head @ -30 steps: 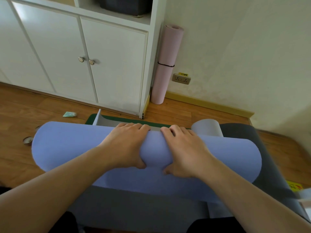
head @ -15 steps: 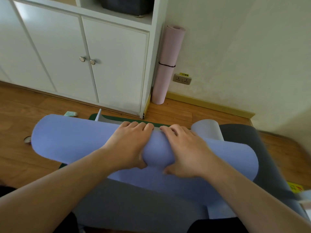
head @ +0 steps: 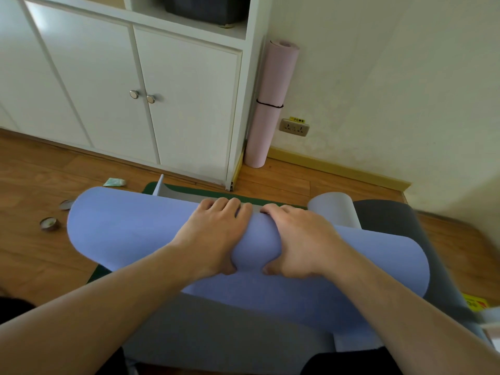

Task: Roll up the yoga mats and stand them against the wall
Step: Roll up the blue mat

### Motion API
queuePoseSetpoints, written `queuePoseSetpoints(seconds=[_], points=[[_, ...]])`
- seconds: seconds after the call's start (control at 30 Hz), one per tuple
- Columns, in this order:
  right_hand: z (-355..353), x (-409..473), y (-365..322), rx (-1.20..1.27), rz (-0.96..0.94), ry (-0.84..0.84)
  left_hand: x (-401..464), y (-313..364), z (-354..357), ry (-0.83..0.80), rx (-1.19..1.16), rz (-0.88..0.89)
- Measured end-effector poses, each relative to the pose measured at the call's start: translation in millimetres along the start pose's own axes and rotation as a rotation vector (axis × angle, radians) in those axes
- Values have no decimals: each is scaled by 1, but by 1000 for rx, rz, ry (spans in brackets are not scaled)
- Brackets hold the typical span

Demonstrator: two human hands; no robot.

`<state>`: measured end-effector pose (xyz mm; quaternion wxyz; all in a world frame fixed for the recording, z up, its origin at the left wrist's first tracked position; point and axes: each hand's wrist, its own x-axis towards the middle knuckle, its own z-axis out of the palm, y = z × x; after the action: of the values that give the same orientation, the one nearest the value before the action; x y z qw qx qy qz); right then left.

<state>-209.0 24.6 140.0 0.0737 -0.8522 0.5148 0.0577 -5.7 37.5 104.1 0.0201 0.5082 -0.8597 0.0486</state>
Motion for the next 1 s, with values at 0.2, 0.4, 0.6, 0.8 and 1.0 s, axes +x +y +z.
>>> queuePoseSetpoints(seconds=[0.2, 0.4, 0.6, 0.8, 1.0], points=[[9, -6, -1, -176, -44, 35, 2, -9, -8, -29, -196, -29], [0, 2, 2, -78, -42, 58, -4, -7, -7, -71, -127, -8], [-2, -3, 1, 61, 7, -54, 0, 3, 0, -42, -22, 8], [11, -8, -7, -173, -93, 84, 1, -11, -10, -77, -223, -57], [5, 2, -1, -109, -95, 113, -4, -8, -6, -57, -183, -18]])
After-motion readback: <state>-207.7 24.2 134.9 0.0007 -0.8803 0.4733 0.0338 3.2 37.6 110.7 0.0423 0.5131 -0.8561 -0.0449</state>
